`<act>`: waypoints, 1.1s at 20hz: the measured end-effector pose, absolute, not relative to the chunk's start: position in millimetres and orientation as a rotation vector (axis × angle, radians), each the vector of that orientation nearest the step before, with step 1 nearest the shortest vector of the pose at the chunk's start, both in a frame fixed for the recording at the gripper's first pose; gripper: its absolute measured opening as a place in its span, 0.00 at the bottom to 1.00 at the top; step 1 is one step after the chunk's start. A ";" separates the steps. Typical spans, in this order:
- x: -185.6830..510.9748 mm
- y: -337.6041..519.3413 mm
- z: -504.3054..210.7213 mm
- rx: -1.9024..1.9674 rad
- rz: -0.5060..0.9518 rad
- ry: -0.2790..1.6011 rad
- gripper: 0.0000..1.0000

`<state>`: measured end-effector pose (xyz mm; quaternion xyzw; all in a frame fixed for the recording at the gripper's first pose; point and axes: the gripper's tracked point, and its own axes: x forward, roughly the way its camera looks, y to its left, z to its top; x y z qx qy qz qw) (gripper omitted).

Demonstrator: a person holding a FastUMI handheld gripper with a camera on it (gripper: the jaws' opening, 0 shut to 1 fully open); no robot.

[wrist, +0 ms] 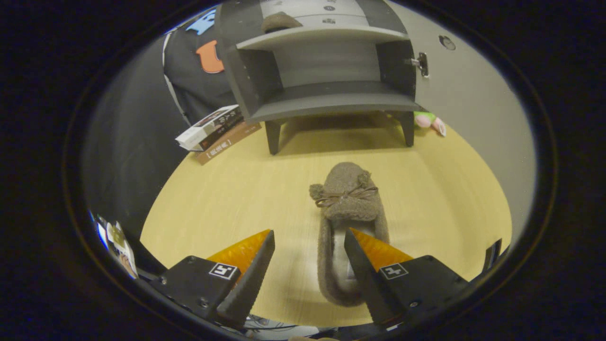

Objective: Open the shoe cabinet door, grab the shoes and put them into the shoe cabinet, then close the shoe cabinet door.

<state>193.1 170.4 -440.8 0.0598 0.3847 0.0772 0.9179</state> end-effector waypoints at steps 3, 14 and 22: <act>219.8 172.0 -451.3 0.140 0.142 0.815 0.94; 233.5 165.0 -452.9 0.137 0.164 0.857 0.10; 226.4 160.4 -319.7 0.123 0.212 0.634 0.08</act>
